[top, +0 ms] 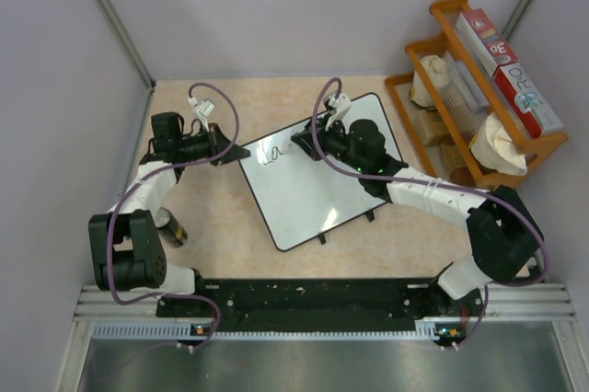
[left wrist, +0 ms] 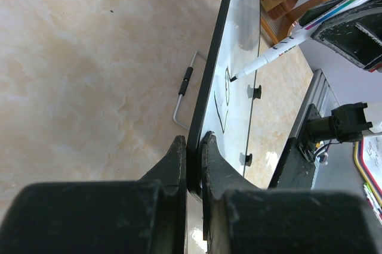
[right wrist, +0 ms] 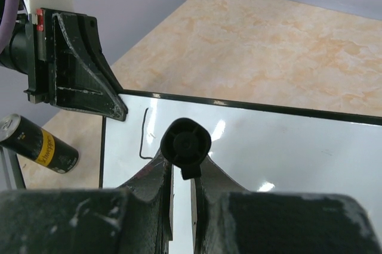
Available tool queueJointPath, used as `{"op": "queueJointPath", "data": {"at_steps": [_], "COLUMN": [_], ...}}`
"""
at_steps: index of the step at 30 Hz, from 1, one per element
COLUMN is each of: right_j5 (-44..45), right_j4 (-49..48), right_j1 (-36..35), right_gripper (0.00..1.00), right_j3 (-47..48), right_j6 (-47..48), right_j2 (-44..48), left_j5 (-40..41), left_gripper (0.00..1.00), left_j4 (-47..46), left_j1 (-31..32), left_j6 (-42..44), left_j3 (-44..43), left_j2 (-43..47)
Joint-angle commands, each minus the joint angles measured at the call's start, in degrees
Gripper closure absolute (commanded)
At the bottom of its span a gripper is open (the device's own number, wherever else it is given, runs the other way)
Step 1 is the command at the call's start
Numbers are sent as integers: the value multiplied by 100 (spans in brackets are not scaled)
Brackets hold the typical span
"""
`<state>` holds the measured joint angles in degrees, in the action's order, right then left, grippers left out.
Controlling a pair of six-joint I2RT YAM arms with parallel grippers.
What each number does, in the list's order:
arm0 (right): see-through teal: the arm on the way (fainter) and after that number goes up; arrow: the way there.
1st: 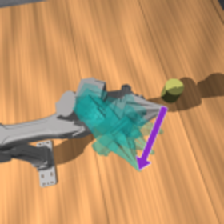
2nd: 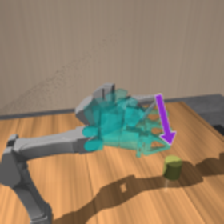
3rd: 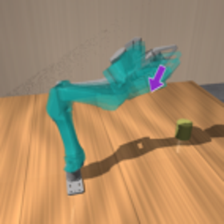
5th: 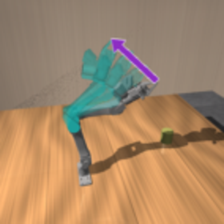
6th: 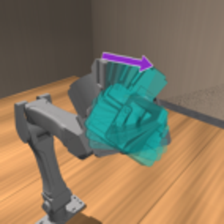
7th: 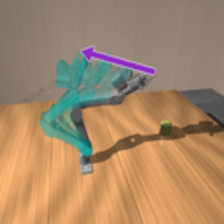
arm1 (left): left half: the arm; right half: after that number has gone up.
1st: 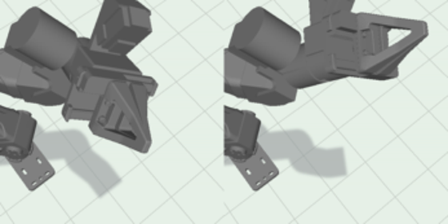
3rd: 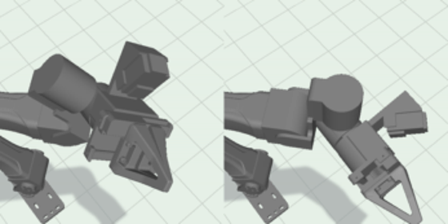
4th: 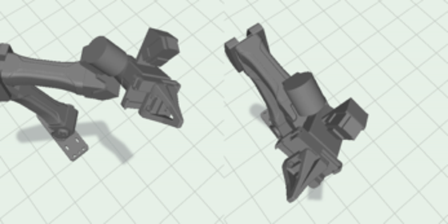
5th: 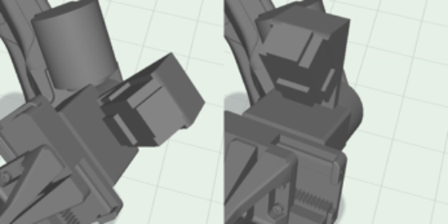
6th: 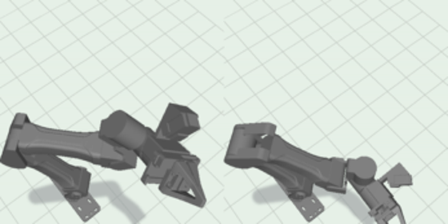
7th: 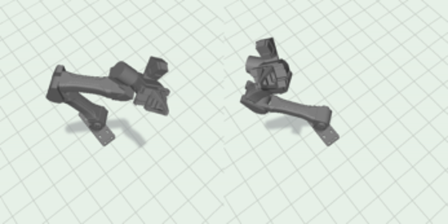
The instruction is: Write a sentence on the whiteboard
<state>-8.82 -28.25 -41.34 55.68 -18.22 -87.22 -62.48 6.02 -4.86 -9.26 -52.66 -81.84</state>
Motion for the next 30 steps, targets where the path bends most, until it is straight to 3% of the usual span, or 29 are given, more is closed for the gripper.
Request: {"op": "queueJointPath", "data": {"at_steps": [1, 30], "right_j5": [179, 425], "right_j4": [197, 408], "right_j1": [47, 100], "right_gripper": [100, 100], "right_j3": [-198, 672], "right_j6": [152, 143], "right_j2": [170, -85], "left_j5": [825, 860], "left_gripper": [100, 100], "left_j4": [48, 110], "left_j1": [179, 214], "left_j6": [873, 873], "left_j3": [2, -16], "left_j2": [90, 72]}}
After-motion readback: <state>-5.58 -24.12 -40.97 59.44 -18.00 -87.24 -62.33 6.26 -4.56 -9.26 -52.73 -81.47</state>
